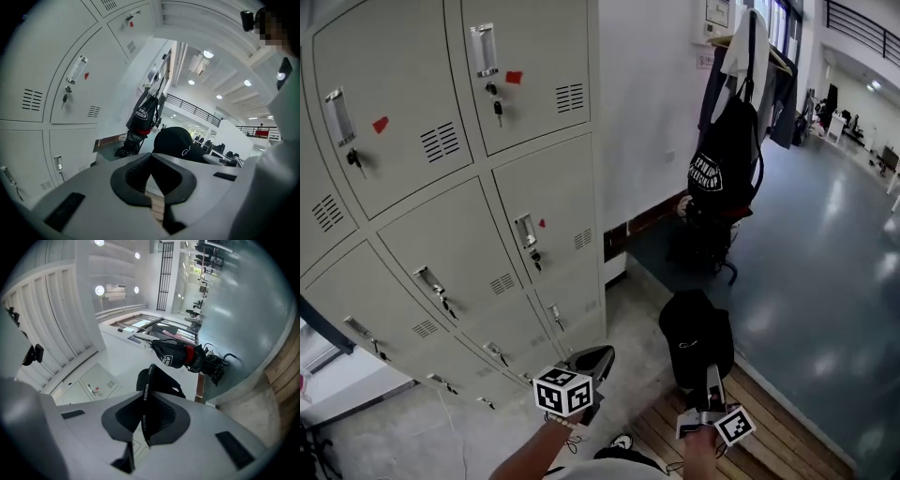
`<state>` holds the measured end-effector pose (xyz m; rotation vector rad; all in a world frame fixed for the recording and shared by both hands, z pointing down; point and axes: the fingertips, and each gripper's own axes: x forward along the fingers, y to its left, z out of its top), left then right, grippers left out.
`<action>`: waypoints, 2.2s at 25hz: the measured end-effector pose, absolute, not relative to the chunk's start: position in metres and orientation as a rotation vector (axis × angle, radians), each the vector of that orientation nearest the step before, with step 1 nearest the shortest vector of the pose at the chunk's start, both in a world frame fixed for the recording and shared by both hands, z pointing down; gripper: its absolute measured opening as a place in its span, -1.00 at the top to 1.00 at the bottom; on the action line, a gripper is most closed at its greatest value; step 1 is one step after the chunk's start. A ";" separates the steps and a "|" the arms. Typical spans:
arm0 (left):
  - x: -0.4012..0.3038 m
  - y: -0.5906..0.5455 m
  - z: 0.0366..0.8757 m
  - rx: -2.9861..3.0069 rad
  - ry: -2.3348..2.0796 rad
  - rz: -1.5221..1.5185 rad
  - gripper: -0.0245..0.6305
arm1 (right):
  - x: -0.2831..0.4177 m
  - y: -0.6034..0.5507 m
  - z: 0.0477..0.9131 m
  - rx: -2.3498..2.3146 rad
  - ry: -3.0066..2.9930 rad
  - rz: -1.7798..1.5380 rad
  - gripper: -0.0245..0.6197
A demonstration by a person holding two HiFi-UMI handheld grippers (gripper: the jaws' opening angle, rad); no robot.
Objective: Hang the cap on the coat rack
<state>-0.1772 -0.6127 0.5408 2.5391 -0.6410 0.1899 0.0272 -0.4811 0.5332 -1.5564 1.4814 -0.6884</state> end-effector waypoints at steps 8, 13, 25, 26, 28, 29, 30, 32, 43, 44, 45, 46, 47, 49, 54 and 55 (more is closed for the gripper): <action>-0.102 -0.652 0.539 2.547 -0.537 0.219 0.92 | 0.090 -0.510 0.536 -1.608 1.408 -0.678 0.86; -0.070 -0.667 0.544 2.541 -0.476 0.245 0.92 | 0.113 -0.513 0.542 -1.629 1.352 -0.679 0.86; 0.035 -0.736 0.535 2.633 -0.244 0.292 0.92 | 0.170 -0.554 0.537 -1.694 1.232 -0.568 0.86; 0.044 -0.746 0.532 2.646 -0.230 0.295 0.92 | 0.175 -0.562 0.535 -1.700 1.226 -0.558 0.86; 0.063 -0.765 0.524 2.671 -0.195 0.294 0.92 | 0.186 -0.577 0.531 -1.713 1.207 -0.535 0.86; 0.071 -0.774 0.520 2.682 -0.176 0.294 0.92 | 0.192 -0.585 0.529 -1.719 1.196 -0.524 0.86; 0.079 -0.783 0.517 2.692 -0.159 0.296 0.92 | 0.197 -0.593 0.527 -1.723 1.186 -0.514 0.86; 0.093 -0.801 0.512 2.704 -0.129 0.299 0.92 | 0.206 -0.609 0.523 -1.731 1.167 -0.496 0.86; 0.153 -0.881 0.488 2.769 0.019 0.309 0.92 | 0.241 -0.686 0.490 -1.775 1.153 -0.372 0.86; 0.156 -0.887 0.486 2.770 0.026 0.306 0.92 | 0.242 -0.694 0.487 -1.775 1.156 -0.363 0.86; 0.159 -0.893 0.486 2.771 0.029 0.306 0.92 | 0.243 -0.701 0.486 -1.776 1.156 -0.358 0.86; 0.161 -0.899 0.485 2.772 0.028 0.309 0.92 | 0.243 -0.708 0.484 -1.777 1.158 -0.355 0.86; 0.163 -0.906 0.485 2.773 0.023 0.312 0.92 | 0.244 -0.715 0.484 -1.779 1.160 -0.352 0.86; 0.167 -0.918 0.485 2.768 0.010 0.320 0.92 | 0.245 -0.727 0.480 -1.780 1.173 -0.343 0.86; 0.181 -0.945 0.475 2.777 0.018 0.311 0.92 | 0.257 -0.762 0.456 -1.792 1.228 -0.280 0.86; 0.183 -0.948 0.472 2.783 0.028 0.304 0.92 | 0.258 -0.767 0.450 -1.793 1.240 -0.264 0.86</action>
